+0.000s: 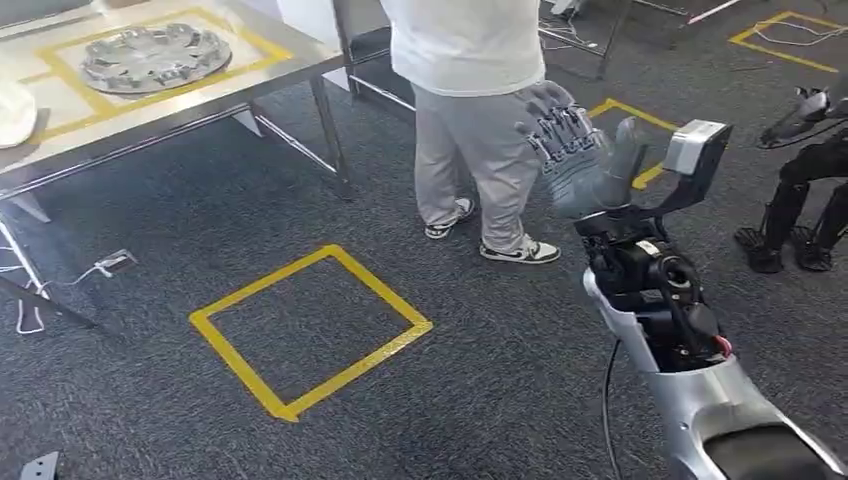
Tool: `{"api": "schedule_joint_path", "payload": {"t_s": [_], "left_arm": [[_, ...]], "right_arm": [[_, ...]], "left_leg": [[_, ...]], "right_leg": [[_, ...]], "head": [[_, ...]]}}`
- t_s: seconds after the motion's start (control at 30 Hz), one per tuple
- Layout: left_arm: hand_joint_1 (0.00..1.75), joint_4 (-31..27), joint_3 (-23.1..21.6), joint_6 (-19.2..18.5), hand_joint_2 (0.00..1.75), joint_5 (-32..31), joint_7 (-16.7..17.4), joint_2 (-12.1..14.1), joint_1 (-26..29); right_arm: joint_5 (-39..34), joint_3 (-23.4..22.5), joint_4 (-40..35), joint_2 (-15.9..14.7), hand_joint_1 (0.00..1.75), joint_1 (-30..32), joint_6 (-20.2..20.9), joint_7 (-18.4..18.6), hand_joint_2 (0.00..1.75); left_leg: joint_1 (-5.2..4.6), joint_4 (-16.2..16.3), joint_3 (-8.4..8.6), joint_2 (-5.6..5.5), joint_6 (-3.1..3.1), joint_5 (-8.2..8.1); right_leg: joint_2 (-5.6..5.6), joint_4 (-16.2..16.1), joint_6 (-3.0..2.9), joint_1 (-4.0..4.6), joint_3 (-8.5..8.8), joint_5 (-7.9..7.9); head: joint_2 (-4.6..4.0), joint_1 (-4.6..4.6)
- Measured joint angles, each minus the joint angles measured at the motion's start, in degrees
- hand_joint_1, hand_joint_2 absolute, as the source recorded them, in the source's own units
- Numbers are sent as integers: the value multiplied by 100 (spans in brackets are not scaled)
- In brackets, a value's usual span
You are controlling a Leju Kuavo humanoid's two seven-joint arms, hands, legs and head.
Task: Take the parts from the cabinet and place them on the table.
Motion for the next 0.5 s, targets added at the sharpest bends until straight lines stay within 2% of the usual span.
{"api": "schedule_joint_path", "payload": {"t_s": [0.03,0.07,0.1,0.13,0.17,0.2,0.23,0.3,0.33,0.37,0.4,0.43,0.47,0.5], "left_arm": [[0,0,0,-11,0,6,0,-7,5],[0,0,-2,-13,0,9,0,-7,1],[0,0,-2,-11,0,15,0,-4,-6],[0,0,0,-11,0,35,0,18,-23],[0,-2,0,-11,0,55,0,57,-38],[0,-2,0,-11,0,65,0,54,-43],[0,-2,0,-11,0,74,0,79,-44],[0,-4,0,-11,0,85,-2,92,-45],[0,-2,0,-13,0,87,0,70,-46],[0,-2,0,-15,0,87,-2,77,-47],[0,-2,0,-24,0,90,-2,70,-45],[0,-2,0,-26,0,92,0,66,-37],[0,-2,0,-31,0,94,0,66,-28],[0,-2,0,-35,0,96,2,66,-19]], "right_arm": [[0,0,22,0,0,0,-2,2,0],[2,0,31,0,0,-6,2,2,0],[2,4,39,0,0,-16,13,-6,0],[2,13,61,0,0,-58,44,-50,0],[7,18,100,2,0,-111,70,-129,0],[15,20,135,2,0,-174,94,-194,0],[33,20,184,2,0,-207,107,-260,0],[55,31,271,2,0,-226,131,-335,0],[66,37,301,2,0,-237,142,-358,0],[68,39,330,2,0,-269,146,-378,0],[76,44,372,2,0,-323,155,-389,0],[92,46,413,2,0,-350,157,-398,0],[96,48,452,2,0,-350,162,-409,0],[107,52,496,2,0,-349,164,-411,0]], "left_leg": [[-2,-139,47,-3,30,156],[-9,-531,238,-12,72,403],[-16,-868,398,-23,105,572],[-45,-1535,735,-89,182,856],[-52,-1823,863,-192,238,805],[-67,-1870,869,-138,201,843],[-84,-1868,870,-119,206,840],[-87,-1898,878,-100,249,862],[-18,-1967,906,-60,279,906],[-18,-1988,924,-51,294,912],[-15,-1988,922,-38,312,911],[-15,-1988,921,-17,314,912],[-13,-1987,918,2,315,911],[-12,-1985,918,17,314,911]], "right_leg": [[32,1,-3,12,-1,2],[67,2,-7,27,1,5],[82,3,-6,32,2,6],[111,3,-4,43,4,8],[118,4,11,43,-14,13],[166,18,30,54,-39,17],[171,14,63,37,-50,24],[192,-14,121,26,-45,38],[163,15,150,46,-72,2],[62,178,193,49,-149,-134],[13,577,214,32,-317,-380],[-3,1121,245,7,-555,-630],[-11,1607,273,-13,-771,-811],[-19,1885,293,-37,-897,-867]], "head": [[0,-2],[0,-7],[0,-9],[0,-7],[0,0],[0,0],[0,-15],[0,-22],[0,-24],[0,-2],[0,35],[0,53],[0,52],[0,68]]}}
